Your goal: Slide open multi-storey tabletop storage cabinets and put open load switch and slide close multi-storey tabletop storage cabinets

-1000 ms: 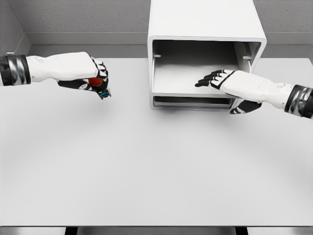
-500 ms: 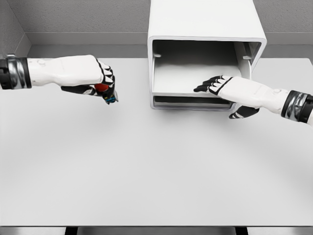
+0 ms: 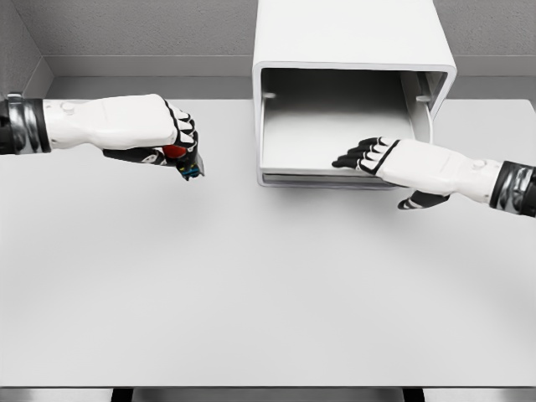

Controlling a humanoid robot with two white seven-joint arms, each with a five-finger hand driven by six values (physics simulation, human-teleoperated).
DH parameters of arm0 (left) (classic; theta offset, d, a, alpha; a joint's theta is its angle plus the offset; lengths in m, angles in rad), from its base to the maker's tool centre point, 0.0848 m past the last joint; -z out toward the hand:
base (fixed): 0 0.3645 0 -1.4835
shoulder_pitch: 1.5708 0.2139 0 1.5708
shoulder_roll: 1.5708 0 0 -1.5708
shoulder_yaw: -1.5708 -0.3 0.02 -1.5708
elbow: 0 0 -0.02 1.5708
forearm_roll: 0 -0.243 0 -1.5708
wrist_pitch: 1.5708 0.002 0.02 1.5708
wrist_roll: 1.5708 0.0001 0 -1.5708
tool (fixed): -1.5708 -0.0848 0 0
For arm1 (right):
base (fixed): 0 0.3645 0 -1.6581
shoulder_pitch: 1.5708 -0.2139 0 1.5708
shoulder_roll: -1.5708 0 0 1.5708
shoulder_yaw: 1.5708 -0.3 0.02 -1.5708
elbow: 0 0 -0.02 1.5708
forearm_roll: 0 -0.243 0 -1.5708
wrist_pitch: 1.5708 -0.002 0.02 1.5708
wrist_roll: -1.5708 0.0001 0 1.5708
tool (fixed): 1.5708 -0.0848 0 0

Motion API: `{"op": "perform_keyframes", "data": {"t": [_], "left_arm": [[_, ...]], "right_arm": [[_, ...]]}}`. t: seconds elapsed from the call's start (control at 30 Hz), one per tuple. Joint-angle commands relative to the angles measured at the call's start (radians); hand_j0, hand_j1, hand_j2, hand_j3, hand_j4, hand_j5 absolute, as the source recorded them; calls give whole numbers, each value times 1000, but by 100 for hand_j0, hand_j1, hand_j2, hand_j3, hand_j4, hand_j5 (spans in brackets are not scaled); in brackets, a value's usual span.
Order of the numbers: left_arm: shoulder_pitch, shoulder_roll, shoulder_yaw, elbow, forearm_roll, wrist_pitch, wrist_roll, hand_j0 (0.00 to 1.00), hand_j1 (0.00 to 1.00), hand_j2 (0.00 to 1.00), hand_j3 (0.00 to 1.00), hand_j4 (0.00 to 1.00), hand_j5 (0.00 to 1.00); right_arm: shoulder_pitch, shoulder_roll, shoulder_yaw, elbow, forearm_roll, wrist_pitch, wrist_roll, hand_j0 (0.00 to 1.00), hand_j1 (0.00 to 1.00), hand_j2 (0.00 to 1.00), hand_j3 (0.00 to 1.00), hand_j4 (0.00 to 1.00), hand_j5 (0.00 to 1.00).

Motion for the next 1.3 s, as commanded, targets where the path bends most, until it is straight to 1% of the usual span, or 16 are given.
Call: {"op": "perform_keyframes", "data": {"t": [0.0,0.1,0.2,0.27,0.4,0.53,0.6,0.67,0.7,0.9,0.93,1.03,1.17,1.2,1.23,1.27], "left_arm": [[0,0,0,3,6,0,1,37,37,37,37,37,37],[0,-2,0,3,6,0,1,37,37,37,37,37,37],[0,-2,0,1,6,0,1,37,37,37,37,37,37],[0,-2,0,1,6,0,1,37,37,37,37,37,37],[-5,-3,0,1,6,0,1,37,37,37,37,37,37],[-34,-10,0,-11,6,0,1,37,37,37,37,37,37],[-41,-10,3,-25,6,0,1,37,37,37,37,37,37],[-52,-10,5,-33,8,0,1,37,37,37,37,37,37],[-60,-10,5,-33,8,0,1,37,37,37,37,37,37],[-63,-7,10,-42,11,0,1,36,36,36,36,36,36],[-63,-5,16,-51,11,0,1,36,36,36,36,36,36],[-63,-8,23,-54,9,0,1,36,36,36,36,36,36],[-75,-14,25,-54,9,0,1,36,36,36,36,36,36],[-77,-14,25,-53,11,0,3,36,36,36,36,36,36],[-89,-16,25,-54,12,0,1,36,36,36,36,36,36],[-92,-16,25,-54,14,0,3,36,36,36,36,36,36]], "right_arm": [[2,6,6,-10,-52,-47,4,100,100,100,100,100,100],[2,-4,-4,-10,-73,-47,3,100,100,100,100,100,100],[3,-26,-4,-10,-119,-47,1,100,100,100,100,100,100],[5,-27,-4,-10,-136,-47,1,100,100,100,100,100,100],[20,-55,-4,-12,-162,-47,-1,100,100,100,100,100,100],[22,-98,-4,-14,-230,-47,-2,100,100,100,100,100,100],[23,-103,-4,-14,-231,-47,-16,100,100,100,100,100,100],[29,-119,-4,-14,-266,-47,-17,100,100,100,100,100,100],[31,-121,-2,-14,-266,-47,-17,100,100,100,100,100,100],[81,-118,-1,-14,-270,-47,-30,100,100,100,100,100,100],[83,-121,-1,-14,-280,-47,-43,100,100,100,100,100,100],[83,-146,-1,-14,-336,-47,-45,100,100,100,100,100,100],[81,-146,-1,-14,-355,-47,-48,100,100,100,100,100,100],[80,-147,1,-14,-378,-47,-54,100,100,100,100,100,100],[77,-143,1,-12,-383,-47,-42,100,100,100,100,100,100],[75,-130,4,-10,-375,-47,-10,100,100,100,100,100,100]]}}
